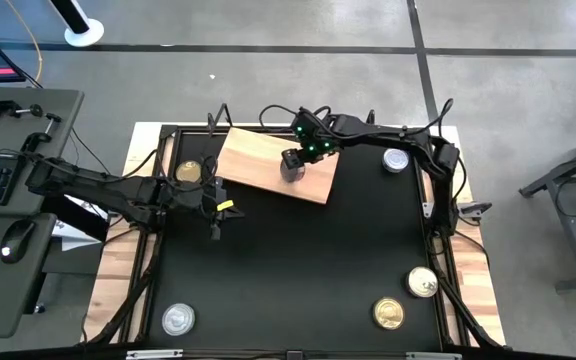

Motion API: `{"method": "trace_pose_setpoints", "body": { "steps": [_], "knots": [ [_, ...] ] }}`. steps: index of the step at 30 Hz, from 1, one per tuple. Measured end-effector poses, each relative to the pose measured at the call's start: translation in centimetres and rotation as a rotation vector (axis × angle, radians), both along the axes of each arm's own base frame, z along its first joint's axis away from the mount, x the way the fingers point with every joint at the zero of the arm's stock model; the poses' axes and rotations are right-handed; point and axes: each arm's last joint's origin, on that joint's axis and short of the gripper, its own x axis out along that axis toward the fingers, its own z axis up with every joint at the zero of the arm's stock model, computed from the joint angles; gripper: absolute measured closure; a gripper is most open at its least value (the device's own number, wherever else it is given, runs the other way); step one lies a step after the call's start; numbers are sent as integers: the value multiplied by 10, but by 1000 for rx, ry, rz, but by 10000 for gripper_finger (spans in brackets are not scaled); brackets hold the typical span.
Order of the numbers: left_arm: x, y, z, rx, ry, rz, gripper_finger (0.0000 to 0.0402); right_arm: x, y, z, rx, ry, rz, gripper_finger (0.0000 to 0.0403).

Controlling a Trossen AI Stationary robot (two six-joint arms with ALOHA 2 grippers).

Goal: Stack canned seafood by type on shelf
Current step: Put the red tuna can on the shelf

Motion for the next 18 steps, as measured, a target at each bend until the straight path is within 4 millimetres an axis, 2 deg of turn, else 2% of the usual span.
{"method": "trace_pose_setpoints", "body": {
  "steps": [13,18],
  "knots": [
    [0,0,0,1,4,0,401,-9,-5,-3,-70,110,-40,224],
    [0,0,0,29,4,-16,402,3,-1,12,-117,25,-6,233]
  ]
}}
